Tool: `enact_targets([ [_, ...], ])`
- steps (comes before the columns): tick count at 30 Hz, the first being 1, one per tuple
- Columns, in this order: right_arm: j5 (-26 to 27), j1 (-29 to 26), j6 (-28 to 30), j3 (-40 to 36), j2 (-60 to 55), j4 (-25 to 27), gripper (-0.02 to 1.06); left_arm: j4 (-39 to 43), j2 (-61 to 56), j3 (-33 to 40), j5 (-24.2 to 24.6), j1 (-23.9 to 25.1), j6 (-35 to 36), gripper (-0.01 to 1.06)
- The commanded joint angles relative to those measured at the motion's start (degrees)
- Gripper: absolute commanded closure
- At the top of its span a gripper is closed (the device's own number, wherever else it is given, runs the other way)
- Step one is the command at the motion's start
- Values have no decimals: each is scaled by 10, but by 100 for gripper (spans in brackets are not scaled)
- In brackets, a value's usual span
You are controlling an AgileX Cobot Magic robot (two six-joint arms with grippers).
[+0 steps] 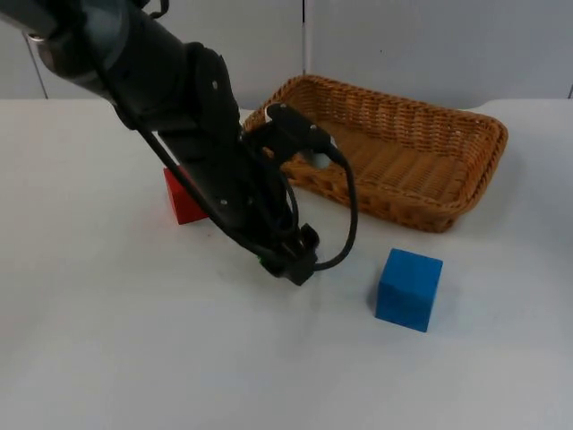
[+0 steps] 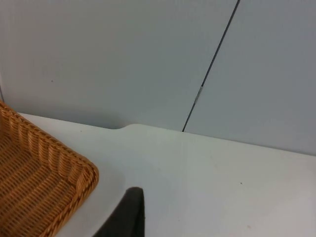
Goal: Place all geometric objects except the red cube into the basket.
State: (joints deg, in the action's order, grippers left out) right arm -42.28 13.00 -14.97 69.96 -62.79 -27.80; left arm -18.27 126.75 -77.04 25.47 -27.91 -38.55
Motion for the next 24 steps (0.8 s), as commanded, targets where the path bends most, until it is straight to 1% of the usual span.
enact_targets([
  [1, 2, 3, 4, 3, 3, -6, 0, -8, 1, -2, 2, 0, -2, 45],
  [2, 2, 3, 4, 3, 3, -6, 0, -7, 1, -2, -2, 0, 2, 59],
  [3, 2, 3, 4, 3, 3, -6, 0, -7, 1, -2, -7, 0, 5, 80],
  [4, 2, 3, 4, 3, 3, -6, 0, -7, -1, -3, -7, 0, 7, 91],
  [5, 2, 3, 4, 3, 3, -6, 0, -7, -1, -3, -7, 0, 7, 91],
  [6, 2, 3, 4, 3, 4, -6, 0, -7, -5, -4, -7, 0, 17, 101],
  [7, 2, 3, 4, 3, 4, -6, 0, -7, -13, -4, -8, 0, 26, 105],
  [10, 2, 3, 4, 3, 4, -6, 0, -2, -42, -7, -10, 0, 30, 105],
  [14, 3, 3, 4, 3, 4, -6, 0, 7, -86, -32, -15, 0, 30, 105],
  [16, 4, 3, 4, 3, 4, -6, 0, 9, -99, -65, -46, 0, 39, 105],
  [17, 5, 3, 4, 3, 4, -6, 0, 9, -99, -95, -77, 0, 62, 105],
  [18, 5, 3, 4, 3, 4, -6, 0, 9, -99, -95, -77, 0, 62, 105],
  [19, 6, 3, 4, 3, 4, -6, 0, 9, -97, -106, -90, 0, 70, 105],
  [20, 6, 3, 4, 3, 4, -6, 0, 7, -87, -139, -132, 0, 93, 105],
  [22, 7, 3, 4, 3, 4, -6, 0, 7, -63, -179, -166, 0, 115, 105],
  [23, 7, 3, 4, 3, 4, -6, 0, 7, -63, -179, -166, 0, 115, 105],
  [24, 7, 3, 4, 3, 4, -6, 0, 7, -49, -203, -168, 0, 120, 105],
])
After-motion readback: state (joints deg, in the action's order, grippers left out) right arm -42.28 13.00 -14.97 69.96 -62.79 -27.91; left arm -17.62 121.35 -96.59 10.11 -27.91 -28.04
